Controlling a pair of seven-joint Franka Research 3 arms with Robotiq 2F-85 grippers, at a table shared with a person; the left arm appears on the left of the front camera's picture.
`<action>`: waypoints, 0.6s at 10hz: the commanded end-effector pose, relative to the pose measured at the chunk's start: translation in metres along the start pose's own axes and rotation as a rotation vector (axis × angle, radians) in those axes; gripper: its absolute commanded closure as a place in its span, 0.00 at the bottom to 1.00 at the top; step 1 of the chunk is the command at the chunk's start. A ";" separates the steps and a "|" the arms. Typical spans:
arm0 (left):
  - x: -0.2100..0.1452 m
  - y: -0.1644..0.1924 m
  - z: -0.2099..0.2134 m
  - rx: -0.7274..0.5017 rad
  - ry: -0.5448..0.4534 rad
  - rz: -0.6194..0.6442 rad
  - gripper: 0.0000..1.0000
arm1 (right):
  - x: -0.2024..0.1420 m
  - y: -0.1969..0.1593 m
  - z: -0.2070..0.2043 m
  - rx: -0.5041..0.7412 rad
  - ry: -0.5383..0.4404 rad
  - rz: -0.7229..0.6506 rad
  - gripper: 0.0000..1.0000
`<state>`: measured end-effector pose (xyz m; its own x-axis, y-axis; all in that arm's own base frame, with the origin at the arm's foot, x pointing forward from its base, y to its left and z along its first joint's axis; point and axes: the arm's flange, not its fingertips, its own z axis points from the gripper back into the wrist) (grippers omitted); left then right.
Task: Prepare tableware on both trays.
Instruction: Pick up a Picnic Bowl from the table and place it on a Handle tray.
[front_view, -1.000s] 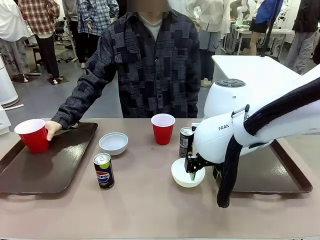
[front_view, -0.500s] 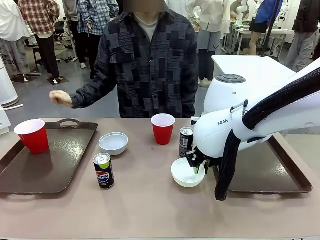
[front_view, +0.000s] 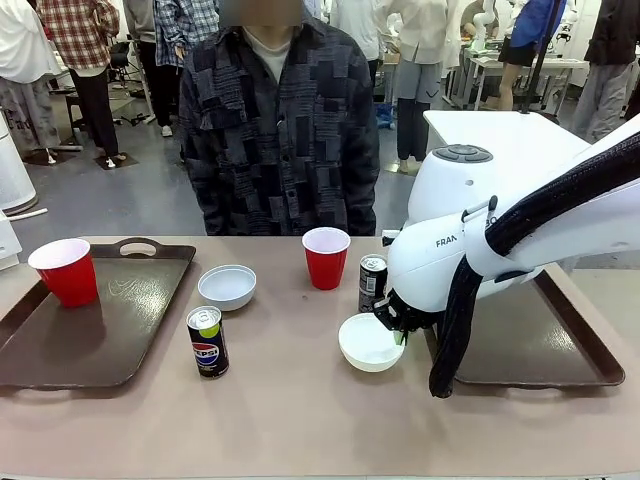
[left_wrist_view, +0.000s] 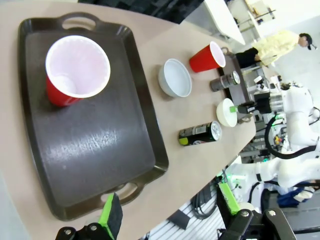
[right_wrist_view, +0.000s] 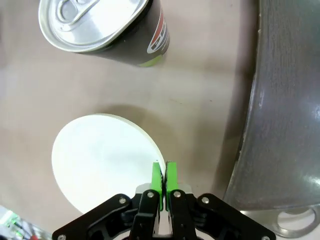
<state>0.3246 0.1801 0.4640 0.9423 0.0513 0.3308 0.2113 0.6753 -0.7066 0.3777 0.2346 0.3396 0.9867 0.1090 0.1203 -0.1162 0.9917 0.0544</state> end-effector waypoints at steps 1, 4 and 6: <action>0.000 -0.001 0.002 -0.007 -0.012 0.016 0.00 | -0.011 0.006 0.015 -0.057 0.017 0.004 1.00; 0.000 -0.001 0.002 -0.007 -0.012 0.016 0.00 | -0.033 0.025 0.095 -0.018 -0.051 0.041 1.00; 0.000 -0.001 0.002 -0.007 -0.012 0.016 0.00 | -0.040 0.034 0.137 0.001 -0.102 0.037 1.00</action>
<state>0.3247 0.1801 0.4640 0.9423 0.0513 0.3307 0.2112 0.6753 -0.7067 0.3204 0.2532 0.4642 0.9611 0.1714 0.2165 -0.1813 0.9831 0.0267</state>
